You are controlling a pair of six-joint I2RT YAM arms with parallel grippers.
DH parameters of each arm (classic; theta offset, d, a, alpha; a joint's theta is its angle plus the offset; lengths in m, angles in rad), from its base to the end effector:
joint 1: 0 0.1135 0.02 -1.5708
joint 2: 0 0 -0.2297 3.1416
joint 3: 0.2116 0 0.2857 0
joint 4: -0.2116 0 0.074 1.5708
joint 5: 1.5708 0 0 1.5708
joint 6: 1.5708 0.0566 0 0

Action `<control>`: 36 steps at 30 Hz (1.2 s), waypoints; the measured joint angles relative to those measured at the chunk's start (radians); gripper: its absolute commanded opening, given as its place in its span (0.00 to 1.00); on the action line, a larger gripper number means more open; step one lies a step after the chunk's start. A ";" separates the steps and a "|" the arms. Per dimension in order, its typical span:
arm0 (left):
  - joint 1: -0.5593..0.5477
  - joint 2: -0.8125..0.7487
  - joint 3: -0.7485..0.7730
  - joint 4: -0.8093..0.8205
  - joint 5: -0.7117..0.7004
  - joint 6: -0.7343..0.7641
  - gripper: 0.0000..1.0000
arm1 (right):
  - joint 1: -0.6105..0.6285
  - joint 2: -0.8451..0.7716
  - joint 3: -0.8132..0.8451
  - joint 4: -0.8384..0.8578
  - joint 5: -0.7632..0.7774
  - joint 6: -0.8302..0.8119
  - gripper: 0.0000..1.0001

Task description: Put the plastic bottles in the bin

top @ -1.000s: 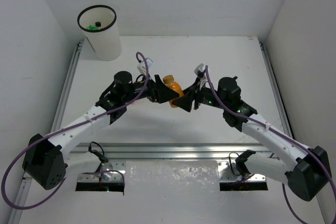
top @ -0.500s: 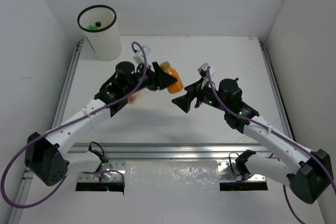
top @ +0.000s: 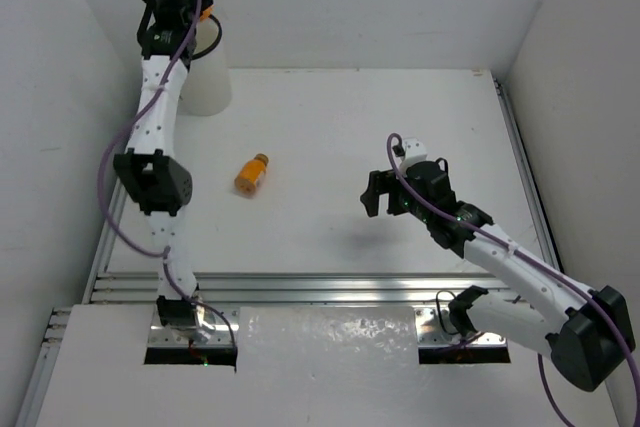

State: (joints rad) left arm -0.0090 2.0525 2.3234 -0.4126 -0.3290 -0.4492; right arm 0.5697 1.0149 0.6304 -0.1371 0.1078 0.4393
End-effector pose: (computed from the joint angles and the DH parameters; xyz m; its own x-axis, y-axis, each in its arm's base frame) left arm 0.5059 0.0137 0.4316 0.0080 -0.4110 -0.9116 -0.3418 0.8556 -0.3888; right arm 0.2502 0.1530 0.1946 -0.5744 0.1342 -0.8075 -0.2358 0.9175 0.3202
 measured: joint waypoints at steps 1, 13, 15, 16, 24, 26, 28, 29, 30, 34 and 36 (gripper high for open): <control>0.017 0.097 0.135 -0.013 -0.003 0.018 0.70 | 0.000 0.000 0.000 0.000 -0.001 0.000 0.99; 0.142 0.151 0.066 -0.023 -0.013 0.086 1.00 | -0.006 0.116 0.083 0.000 -0.109 0.008 0.99; 0.148 0.052 0.000 -0.011 -0.009 0.086 1.00 | -0.005 0.188 0.108 0.037 -0.167 0.037 0.99; 0.146 -0.014 -0.037 -0.018 -0.003 0.085 1.00 | -0.003 0.240 0.131 0.058 -0.196 0.060 0.99; 0.128 -0.701 -0.587 -0.011 0.126 -0.015 1.00 | 0.131 0.851 0.710 0.081 -0.183 0.311 0.99; 0.125 -0.851 -0.796 0.002 0.171 -0.034 1.00 | 0.159 0.978 0.866 0.041 -0.155 0.397 0.99; 0.125 -0.958 -0.928 -0.037 0.210 -0.039 1.00 | 0.176 1.081 0.992 -0.013 -0.126 0.458 0.99; 0.124 -0.990 -0.970 -0.052 0.229 -0.035 1.00 | 0.183 1.141 1.071 -0.062 -0.114 0.480 0.99; 0.121 -1.012 -1.002 -0.064 0.245 -0.029 1.00 | 0.190 1.197 1.150 -0.108 -0.109 0.493 0.99; 0.117 -1.048 -1.077 -0.130 0.269 0.016 1.00 | 0.209 1.409 1.434 -0.210 -0.108 0.513 0.99; 0.113 -1.059 -1.094 -0.159 0.262 0.036 1.00 | 0.213 1.468 1.494 -0.239 -0.109 0.518 0.99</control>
State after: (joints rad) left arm 0.1043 0.9939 1.2289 -0.5720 -0.0673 -0.4129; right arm 0.7830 2.4825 2.1242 -0.3763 -0.0013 0.9569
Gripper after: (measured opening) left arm 0.996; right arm 0.986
